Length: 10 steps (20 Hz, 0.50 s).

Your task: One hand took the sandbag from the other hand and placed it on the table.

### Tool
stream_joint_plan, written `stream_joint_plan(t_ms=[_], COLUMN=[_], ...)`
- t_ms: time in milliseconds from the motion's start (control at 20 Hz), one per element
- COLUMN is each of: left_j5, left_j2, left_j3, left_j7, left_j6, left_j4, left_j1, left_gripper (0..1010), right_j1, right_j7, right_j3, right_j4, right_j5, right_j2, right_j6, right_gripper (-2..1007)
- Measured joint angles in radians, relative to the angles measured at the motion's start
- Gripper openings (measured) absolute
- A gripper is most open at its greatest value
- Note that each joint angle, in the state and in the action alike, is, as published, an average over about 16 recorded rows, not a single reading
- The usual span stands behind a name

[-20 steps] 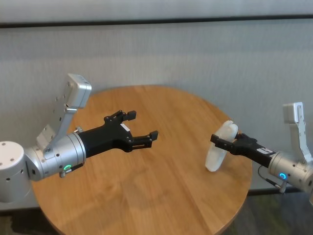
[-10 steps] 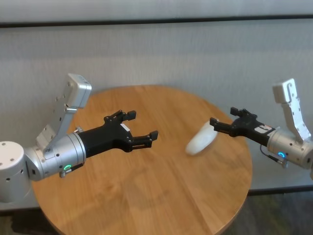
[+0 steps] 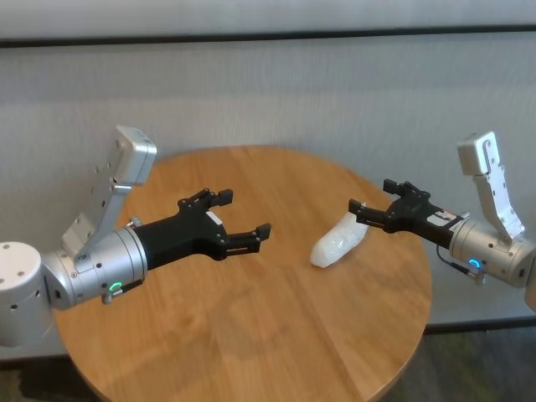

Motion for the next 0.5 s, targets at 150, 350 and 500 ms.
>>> stream_joint_plan(t_ms=[150, 350, 500], left_j5=[0.0, 0.0, -0.001], left_j2=[0.0, 0.0, 0.0], left_j3=[0.0, 0.0, 0.0], left_j7=[0.0, 0.0, 0.003], left_j6=[0.0, 0.0, 0.0], left_j4=[0.0, 0.0, 0.0], left_j1=[0.0, 0.0, 0.0], left_gripper=[1002, 1002, 1002], right_j1=[-0.001, -0.001, -0.001], right_j7=[-0.001, -0.006, -0.013], right_j3=[0.0, -0.002, -0.003], right_j4=[-0.001, -0.003, -0.008], right_j5=[0.0, -0.006, -0.014], right_j2=[0.0, -0.004, -0.009], right_j6=[-0.001, -0.003, -0.01], right_gripper=[1002, 1002, 1002])
